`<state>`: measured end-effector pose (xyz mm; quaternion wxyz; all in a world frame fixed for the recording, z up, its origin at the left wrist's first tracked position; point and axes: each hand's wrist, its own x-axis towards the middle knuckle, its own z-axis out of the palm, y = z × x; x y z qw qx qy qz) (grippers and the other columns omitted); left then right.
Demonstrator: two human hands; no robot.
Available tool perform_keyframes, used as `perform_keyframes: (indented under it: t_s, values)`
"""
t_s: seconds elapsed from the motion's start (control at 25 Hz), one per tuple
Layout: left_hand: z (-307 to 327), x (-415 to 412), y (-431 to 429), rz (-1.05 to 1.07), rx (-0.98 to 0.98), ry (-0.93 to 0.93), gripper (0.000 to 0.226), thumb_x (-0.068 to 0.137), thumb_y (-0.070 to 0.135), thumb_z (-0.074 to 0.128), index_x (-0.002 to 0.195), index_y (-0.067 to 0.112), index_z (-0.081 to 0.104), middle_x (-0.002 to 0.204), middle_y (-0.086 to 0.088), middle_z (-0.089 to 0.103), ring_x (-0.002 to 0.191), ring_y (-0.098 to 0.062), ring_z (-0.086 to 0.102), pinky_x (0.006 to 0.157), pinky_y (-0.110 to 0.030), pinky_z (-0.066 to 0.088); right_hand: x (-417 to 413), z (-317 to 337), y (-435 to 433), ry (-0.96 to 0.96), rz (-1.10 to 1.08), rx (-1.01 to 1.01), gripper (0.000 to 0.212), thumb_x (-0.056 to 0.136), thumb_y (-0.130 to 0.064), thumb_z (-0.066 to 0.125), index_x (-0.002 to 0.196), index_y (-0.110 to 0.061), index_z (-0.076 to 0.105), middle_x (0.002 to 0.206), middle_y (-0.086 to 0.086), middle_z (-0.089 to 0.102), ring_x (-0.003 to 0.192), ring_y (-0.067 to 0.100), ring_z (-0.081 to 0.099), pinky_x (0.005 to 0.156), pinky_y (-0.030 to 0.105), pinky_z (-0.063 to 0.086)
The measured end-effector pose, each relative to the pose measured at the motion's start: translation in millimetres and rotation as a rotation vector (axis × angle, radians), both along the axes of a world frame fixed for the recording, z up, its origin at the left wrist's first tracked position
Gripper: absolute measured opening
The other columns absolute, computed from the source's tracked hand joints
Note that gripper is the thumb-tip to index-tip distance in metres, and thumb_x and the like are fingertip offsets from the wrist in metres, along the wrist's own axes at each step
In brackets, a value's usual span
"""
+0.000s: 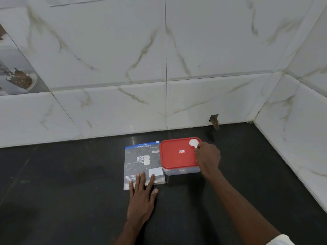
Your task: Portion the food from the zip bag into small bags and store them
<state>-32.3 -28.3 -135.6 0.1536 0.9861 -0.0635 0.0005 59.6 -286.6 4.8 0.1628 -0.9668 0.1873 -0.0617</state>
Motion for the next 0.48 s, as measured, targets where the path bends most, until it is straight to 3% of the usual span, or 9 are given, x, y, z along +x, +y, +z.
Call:
perform_keyframes:
  t_s: [0.28,0.48]
  values:
    - [3,-2,-2,0.009,-0.001,0.014,0.075,0.091,0.069,-0.014,0.158,0.04,0.0,0.167,0.004,-0.009,0.154,-0.015,-0.017,0.123,-0.039,-0.017,-4,-7,1,0.047,0.033,-0.063,0.028,0.101,-0.023,0.043,0.104,-0.011,0.068,0.095,0.005,0.068,0.084,0.018,0.065,0.068,0.027,0.047]
    - [6,-1,2,0.085,-0.25,-0.011,0.082,0.09,0.074,-0.008,0.158,0.03,0.006,0.167,0.007,0.0,0.155,-0.008,-0.009,0.121,-0.025,-0.018,-9,-11,-3,-0.008,0.069,-0.004,0.033,0.103,-0.028,0.042,0.113,-0.01,0.067,0.101,0.007,0.068,0.089,0.018,0.065,0.076,0.028,0.053]
